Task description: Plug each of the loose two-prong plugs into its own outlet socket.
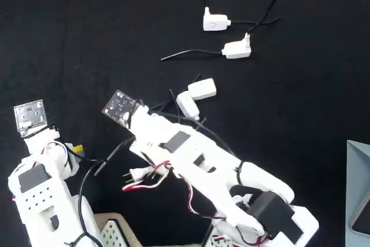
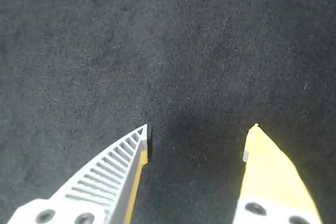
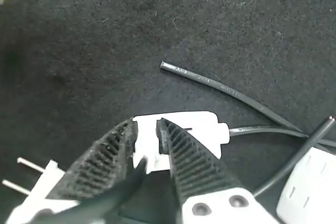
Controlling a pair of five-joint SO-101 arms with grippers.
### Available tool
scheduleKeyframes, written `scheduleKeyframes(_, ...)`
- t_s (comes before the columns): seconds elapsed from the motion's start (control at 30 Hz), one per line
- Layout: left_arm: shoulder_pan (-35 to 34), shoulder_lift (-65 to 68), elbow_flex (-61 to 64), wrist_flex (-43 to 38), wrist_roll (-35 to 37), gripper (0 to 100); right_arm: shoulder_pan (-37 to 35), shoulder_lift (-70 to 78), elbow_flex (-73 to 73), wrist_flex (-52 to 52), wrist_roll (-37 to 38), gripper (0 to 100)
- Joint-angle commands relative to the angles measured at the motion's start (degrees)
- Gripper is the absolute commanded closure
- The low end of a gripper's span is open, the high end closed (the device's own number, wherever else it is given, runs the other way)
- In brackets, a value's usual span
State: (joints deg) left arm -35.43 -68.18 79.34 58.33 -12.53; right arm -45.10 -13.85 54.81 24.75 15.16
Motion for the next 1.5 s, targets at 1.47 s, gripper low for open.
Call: scheduleKeyframes(1.47, 0.0, -0.7, -0.2, -0.9, 0.0, 70, 8.2, -43.6, -1.2, 32.5, -6.7, 92.3)
